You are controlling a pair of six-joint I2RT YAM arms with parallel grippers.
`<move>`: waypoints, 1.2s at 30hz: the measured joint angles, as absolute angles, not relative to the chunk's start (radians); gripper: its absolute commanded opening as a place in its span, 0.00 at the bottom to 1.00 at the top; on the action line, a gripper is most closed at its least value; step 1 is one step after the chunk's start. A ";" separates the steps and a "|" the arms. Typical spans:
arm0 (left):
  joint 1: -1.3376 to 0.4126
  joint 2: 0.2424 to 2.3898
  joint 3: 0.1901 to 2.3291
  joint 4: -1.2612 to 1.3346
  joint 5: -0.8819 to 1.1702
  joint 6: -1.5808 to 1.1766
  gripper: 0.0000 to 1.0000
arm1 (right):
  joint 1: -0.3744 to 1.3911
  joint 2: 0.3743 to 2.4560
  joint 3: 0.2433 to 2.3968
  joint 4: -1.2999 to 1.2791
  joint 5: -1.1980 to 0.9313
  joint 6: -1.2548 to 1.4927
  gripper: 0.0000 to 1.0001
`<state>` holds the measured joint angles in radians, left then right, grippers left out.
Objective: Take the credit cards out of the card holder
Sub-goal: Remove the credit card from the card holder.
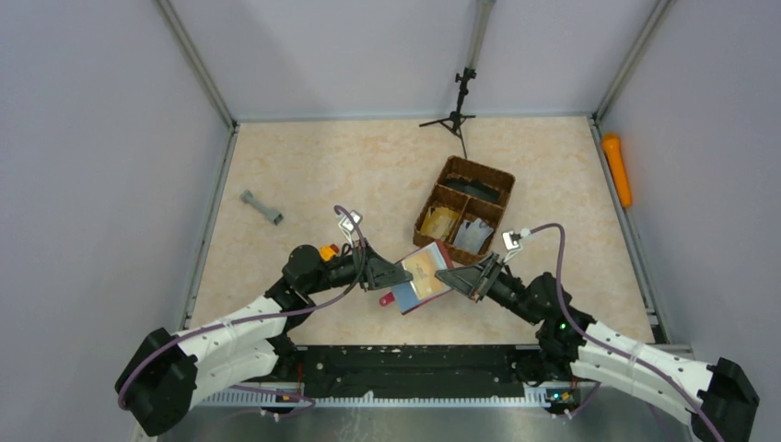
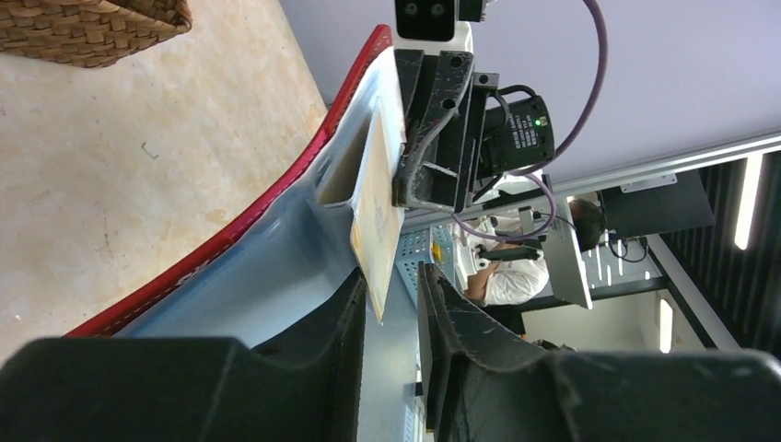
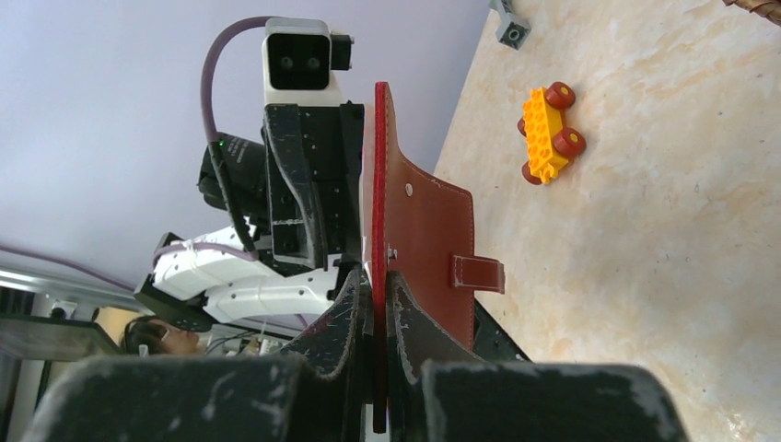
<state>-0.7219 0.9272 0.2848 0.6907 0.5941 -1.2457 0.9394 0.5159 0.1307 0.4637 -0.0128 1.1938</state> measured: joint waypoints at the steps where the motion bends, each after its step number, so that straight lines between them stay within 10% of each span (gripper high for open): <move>1: -0.722 0.927 0.285 0.696 0.595 -1.250 0.26 | 0.939 0.520 0.131 0.464 -0.013 1.192 0.00; 17: -0.722 0.957 0.285 0.757 0.614 -1.285 0.00 | 0.939 0.630 0.152 0.561 -0.077 1.187 0.00; 36: -0.727 0.965 0.286 0.794 0.625 -1.285 0.00 | 0.940 0.354 0.104 0.403 0.039 1.209 0.00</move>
<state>-0.7265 0.9653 0.2863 0.7937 0.6250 -1.2846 0.9401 0.3542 0.1043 0.4030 0.0387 1.2087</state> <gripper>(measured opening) 0.009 0.030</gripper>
